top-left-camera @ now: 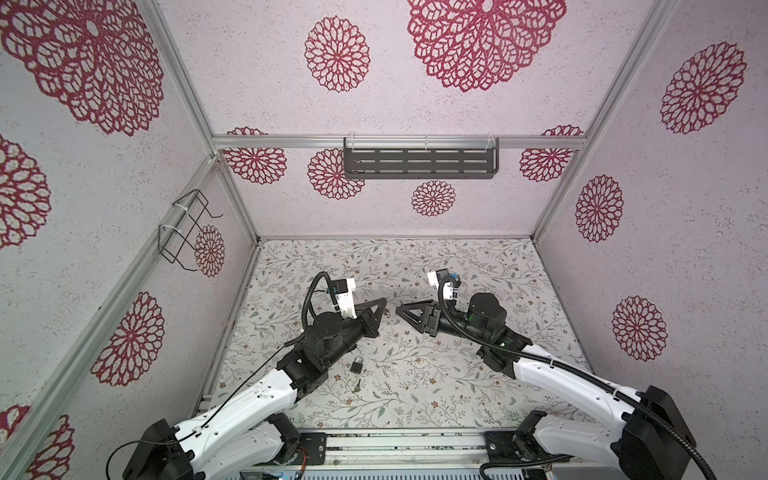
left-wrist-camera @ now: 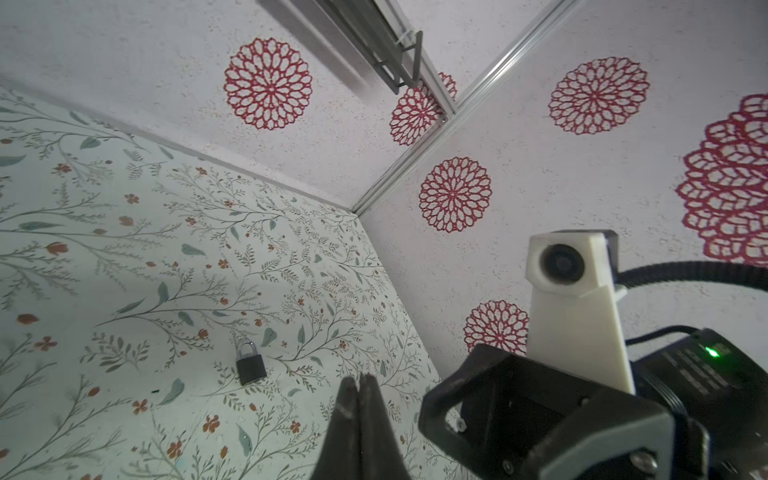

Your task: Unlock with the key

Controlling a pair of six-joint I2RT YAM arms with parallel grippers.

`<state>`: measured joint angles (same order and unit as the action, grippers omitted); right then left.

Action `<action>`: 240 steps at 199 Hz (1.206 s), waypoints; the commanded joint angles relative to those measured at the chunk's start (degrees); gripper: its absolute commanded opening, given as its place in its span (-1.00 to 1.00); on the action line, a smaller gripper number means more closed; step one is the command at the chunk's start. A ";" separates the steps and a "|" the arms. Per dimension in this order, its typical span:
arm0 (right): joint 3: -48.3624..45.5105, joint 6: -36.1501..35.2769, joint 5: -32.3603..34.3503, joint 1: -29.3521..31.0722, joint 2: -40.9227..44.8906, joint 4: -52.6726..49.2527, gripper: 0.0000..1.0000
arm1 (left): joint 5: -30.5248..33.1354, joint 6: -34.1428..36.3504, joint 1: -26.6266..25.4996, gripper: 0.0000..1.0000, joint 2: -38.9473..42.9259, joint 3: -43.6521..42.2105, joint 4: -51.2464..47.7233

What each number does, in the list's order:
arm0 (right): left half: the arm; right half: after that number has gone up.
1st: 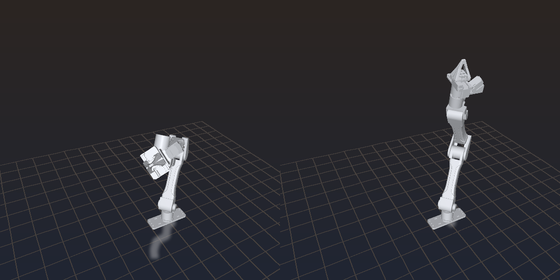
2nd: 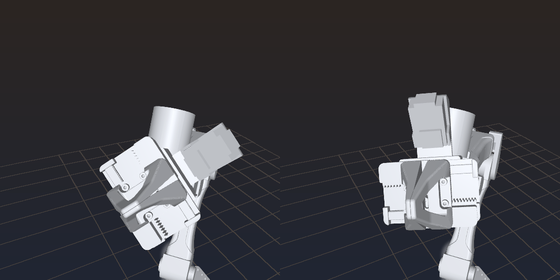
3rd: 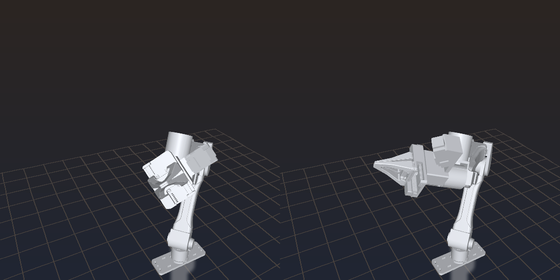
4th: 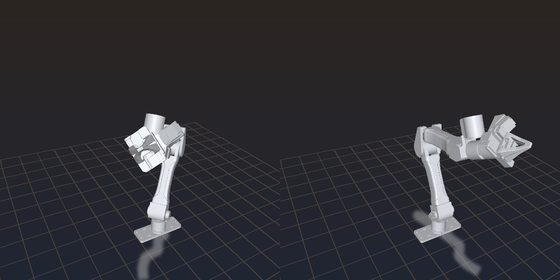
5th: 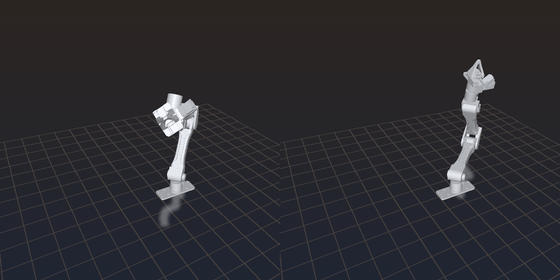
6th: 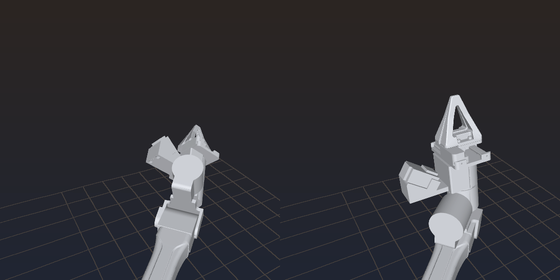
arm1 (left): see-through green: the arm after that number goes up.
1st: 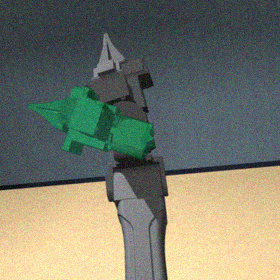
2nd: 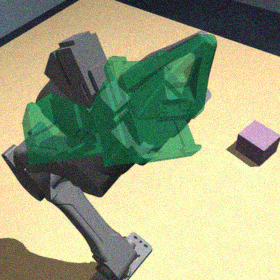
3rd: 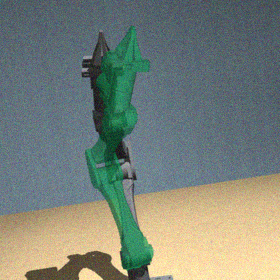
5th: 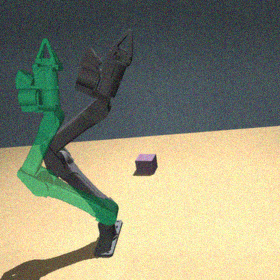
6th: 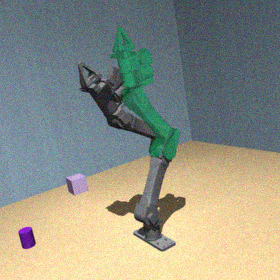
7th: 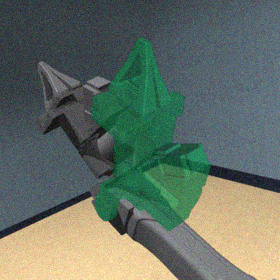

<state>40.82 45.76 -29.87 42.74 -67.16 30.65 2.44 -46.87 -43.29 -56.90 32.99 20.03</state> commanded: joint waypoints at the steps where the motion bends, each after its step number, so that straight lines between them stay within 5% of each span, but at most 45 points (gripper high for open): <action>1: -0.61 1.63 -2.72 -0.11 -0.45 7.27 -0.18 | -5.14 4.05 0.42 -1.00 -0.21 -1.01 8.49; 240: -3.74 4.10 -4.94 -0.20 -3.24 19.47 -0.60 | -11.15 2.59 0.40 -1.00 -1.72 -0.91 14.61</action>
<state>37.67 49.39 -34.59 42.72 -71.33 45.78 -7.99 -44.62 -43.18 -58.85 32.45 32.82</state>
